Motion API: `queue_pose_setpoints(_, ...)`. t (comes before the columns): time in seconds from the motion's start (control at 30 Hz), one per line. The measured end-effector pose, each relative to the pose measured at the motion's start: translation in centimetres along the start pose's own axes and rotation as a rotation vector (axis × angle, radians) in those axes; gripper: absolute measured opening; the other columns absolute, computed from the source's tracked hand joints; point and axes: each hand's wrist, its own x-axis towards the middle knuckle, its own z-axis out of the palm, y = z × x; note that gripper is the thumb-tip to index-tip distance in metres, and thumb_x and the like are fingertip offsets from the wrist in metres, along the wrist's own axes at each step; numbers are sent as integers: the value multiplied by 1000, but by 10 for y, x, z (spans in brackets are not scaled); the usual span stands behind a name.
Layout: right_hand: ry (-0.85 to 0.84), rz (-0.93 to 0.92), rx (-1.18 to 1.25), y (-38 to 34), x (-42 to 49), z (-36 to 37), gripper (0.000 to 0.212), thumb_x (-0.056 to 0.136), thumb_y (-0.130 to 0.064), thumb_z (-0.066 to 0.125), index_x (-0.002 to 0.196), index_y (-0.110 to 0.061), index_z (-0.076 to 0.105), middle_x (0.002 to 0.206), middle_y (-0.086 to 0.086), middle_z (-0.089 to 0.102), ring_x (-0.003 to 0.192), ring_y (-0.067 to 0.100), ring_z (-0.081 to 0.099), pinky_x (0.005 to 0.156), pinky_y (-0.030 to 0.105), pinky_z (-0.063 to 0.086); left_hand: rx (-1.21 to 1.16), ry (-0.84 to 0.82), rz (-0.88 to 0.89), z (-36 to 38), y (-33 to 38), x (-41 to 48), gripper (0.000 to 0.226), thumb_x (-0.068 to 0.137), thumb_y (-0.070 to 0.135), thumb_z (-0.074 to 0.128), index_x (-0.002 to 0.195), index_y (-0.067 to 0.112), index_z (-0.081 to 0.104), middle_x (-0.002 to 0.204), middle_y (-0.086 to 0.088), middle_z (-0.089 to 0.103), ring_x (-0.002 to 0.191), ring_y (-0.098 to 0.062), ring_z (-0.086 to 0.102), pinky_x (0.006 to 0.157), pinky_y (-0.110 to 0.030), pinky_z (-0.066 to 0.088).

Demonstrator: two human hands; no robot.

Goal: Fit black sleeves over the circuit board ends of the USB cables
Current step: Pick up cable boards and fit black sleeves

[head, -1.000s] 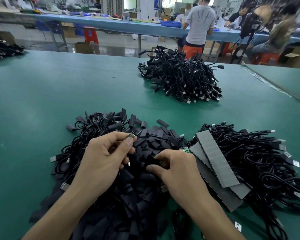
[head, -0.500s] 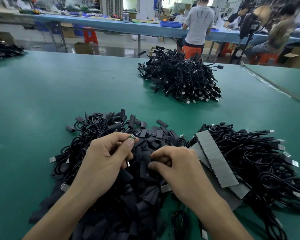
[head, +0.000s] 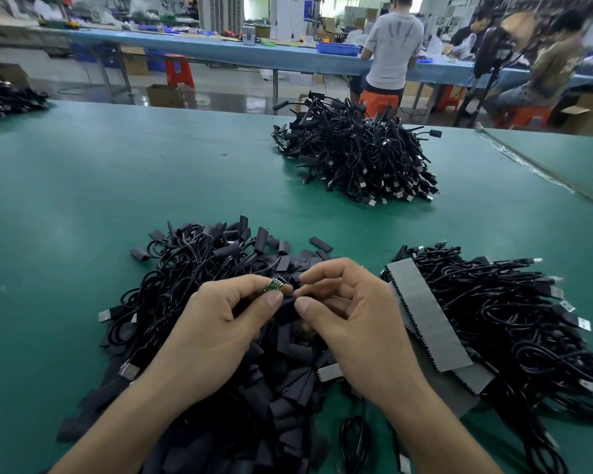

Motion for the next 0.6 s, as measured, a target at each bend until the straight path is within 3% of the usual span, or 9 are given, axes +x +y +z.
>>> queue_pose_setpoints(0.1, 50, -26, -22, 2, 0, 0, 23, 85, -7, 71, 88, -29, 68, 76, -6, 70, 69, 15, 68, 71, 39, 59, -23, 4, -22, 0, 1, 1, 15, 86, 44, 61, 91, 38, 74, 55, 1, 59, 48, -6, 50, 47, -20, 43)
queue_pose_setpoints(0.2, 58, -15, -6, 2, 0, 1, 24, 86, -6, 72, 87, -30, 69, 76, -8, 70, 70, 14, 68, 71, 35, 59, 2, -7, -16, 0, 0, 0, 14, 93, 26, 65, 86, 35, 74, 53, -1, 60, 45, -5, 51, 46, -17, 43)
queue_pose_setpoints(0.37, -40, -24, -127, 1, -2, 0, 21, 79, -14, 80, 89, -31, 72, 83, -15, 72, 77, 6, 68, 72, 25, 57, 10, 12, -26, -1, -1, 2, 15, 92, 24, 66, 82, 32, 74, 48, 1, 54, 43, -6, 45, 44, -17, 37)
queue_pose_setpoints(0.5, -8, -99, -327, 1, -4, 2, 29, 73, -23, 84, 98, -35, 75, 89, -19, 71, 86, 0, 66, 74, 21, 54, -29, 3, -41, -2, -1, 2, 15, 92, 24, 66, 84, 31, 75, 46, 3, 50, 43, -8, 40, 43, -18, 36)
queue_pose_setpoints(0.6, 11, -108, -317, 2, -3, 2, 29, 74, -25, 85, 99, -35, 76, 89, -20, 71, 87, -1, 66, 73, 19, 53, -67, 0, -52, -1, -1, 2, 12, 90, 29, 66, 85, 31, 76, 46, 3, 48, 44, -10, 39, 43, -18, 36)
